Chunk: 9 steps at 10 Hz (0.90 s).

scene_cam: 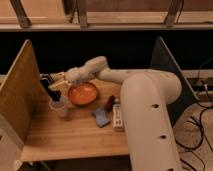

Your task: Place the eraser in the ceramic cup

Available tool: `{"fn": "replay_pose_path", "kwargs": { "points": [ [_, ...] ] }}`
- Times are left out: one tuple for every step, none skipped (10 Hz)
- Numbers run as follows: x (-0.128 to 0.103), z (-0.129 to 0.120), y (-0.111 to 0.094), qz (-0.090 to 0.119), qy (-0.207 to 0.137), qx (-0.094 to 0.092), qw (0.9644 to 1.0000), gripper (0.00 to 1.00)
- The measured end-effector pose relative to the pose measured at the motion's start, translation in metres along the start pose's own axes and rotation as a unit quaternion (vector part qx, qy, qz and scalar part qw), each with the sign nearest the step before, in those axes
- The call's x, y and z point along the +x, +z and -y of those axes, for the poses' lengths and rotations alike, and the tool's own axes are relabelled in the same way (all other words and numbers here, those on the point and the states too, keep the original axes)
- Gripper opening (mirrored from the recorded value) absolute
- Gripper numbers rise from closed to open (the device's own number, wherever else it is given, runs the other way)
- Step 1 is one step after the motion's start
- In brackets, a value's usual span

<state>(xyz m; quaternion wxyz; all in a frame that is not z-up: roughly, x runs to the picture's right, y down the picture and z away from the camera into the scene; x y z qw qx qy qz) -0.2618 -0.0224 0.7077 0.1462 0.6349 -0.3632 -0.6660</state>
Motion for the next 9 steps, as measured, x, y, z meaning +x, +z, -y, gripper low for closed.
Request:
{"fn": "replay_pose_path", "kwargs": {
  "points": [
    [0.0000, 0.0000, -0.0001, 0.000, 0.000, 0.000, 1.0000, 0.77],
    [-0.0001, 0.0000, -0.0001, 0.000, 0.000, 0.000, 1.0000, 0.80],
    [-0.0001, -0.0001, -0.0002, 0.000, 0.000, 0.000, 1.0000, 0.80],
    [-0.0002, -0.0001, -0.0002, 0.000, 0.000, 0.000, 1.0000, 0.80],
    [-0.0001, -0.0001, -0.0003, 0.000, 0.000, 0.000, 1.0000, 0.80],
    [-0.0001, -0.0001, -0.0003, 0.000, 0.000, 0.000, 1.0000, 0.80],
    [-0.0001, -0.0001, -0.0002, 0.000, 0.000, 0.000, 1.0000, 0.80],
    [-0.0001, -0.0001, -0.0002, 0.000, 0.000, 0.000, 1.0000, 0.80],
    [-0.0002, -0.0001, -0.0002, 0.000, 0.000, 0.000, 1.0000, 0.80]
  ]
}}
